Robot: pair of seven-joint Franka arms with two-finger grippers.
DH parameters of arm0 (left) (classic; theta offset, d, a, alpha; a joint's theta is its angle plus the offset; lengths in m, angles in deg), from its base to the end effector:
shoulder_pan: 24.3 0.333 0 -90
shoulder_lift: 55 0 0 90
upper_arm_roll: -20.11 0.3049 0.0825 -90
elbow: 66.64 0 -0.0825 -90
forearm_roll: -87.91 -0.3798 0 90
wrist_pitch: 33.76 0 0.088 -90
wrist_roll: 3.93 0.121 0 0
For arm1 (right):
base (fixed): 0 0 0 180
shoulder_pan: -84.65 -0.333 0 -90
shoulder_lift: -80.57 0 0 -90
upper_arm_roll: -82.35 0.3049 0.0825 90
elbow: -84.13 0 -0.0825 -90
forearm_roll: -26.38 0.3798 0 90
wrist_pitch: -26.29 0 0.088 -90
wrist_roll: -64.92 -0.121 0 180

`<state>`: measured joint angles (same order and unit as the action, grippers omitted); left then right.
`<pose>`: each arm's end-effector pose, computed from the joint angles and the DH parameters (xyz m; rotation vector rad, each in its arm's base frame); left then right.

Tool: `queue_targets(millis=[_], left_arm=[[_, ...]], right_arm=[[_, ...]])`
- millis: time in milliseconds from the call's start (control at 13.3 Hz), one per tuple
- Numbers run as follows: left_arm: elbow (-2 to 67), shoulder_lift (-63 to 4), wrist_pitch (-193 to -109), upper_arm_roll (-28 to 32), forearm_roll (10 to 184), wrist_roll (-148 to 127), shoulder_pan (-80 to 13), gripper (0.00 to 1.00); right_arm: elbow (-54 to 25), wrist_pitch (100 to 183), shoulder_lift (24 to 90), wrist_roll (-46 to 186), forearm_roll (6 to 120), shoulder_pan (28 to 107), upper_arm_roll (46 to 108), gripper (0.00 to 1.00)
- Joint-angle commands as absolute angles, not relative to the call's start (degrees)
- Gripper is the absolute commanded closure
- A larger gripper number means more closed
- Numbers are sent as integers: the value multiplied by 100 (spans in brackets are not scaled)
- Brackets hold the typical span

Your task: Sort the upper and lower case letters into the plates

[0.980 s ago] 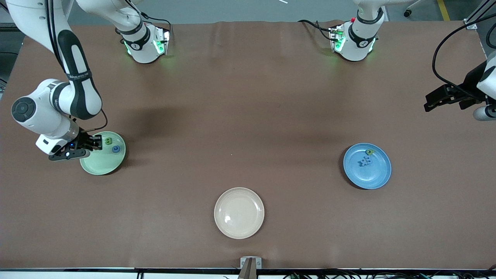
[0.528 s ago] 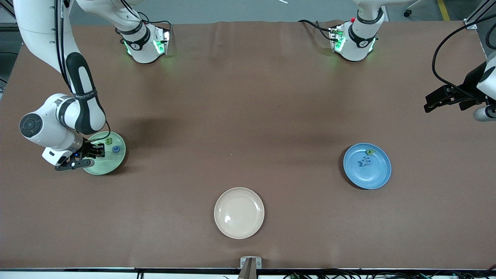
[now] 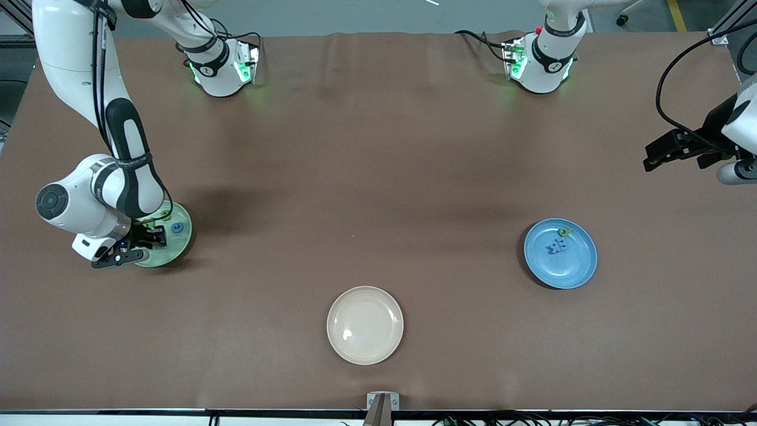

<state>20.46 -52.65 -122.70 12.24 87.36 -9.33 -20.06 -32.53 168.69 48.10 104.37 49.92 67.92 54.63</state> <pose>0.5598 -0.0328 0.5988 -3.1365 -0.0488 0.0128 0.5728 -0.1133 0.1680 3.1206 0.3532 -0.0352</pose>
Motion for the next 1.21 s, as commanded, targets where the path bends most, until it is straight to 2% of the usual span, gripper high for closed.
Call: queue_targets(millis=[0, 151, 377, 603, 754, 830, 980, 1131], left_arm=[[2160, -5421, -12385, 1176, 8712, -885, -1999, 0], [2160, -5430, -12350, 1150, 8712, -885, -1999, 0], [2169, -5430, -12341, 1141, 8703, -885, -1999, 0], [2169, -5421, -12341, 1132, 8703, -885, -2008, 0], [2169, -5421, -12368, 1080, 8703, -885, -2008, 0], [2169, -5439, -12368, 1036, 8712, -885, -1991, 0], [2160, -5509, -12368, 1035, 8729, -894, -1982, 0], [2160, -5501, -12385, 1044, 8729, -894, -1973, 0]], right_arm=[[-3180, 16780, 4840, 10544, 5134, 6892, 5563, 4], [-3189, 16771, 4901, 10535, 5134, 6856, 5563, 3], [-3136, 15947, 5243, 10150, 5126, 6821, 5546, 3], [-3162, 15454, 5586, 9527, 5065, 6541, 5485, 3], [-3180, 15085, 6007, 8911, 4645, 6601, 5536, 3], [-3180, 14866, 6262, 8439, 4225, 6697, 5737, 3], [-3171, 14391, 6885, 7315, 3189, 7389, 6797, 3], [-3136, 13943, 7369, 6643, 2684, 7908, 7616, 3]])
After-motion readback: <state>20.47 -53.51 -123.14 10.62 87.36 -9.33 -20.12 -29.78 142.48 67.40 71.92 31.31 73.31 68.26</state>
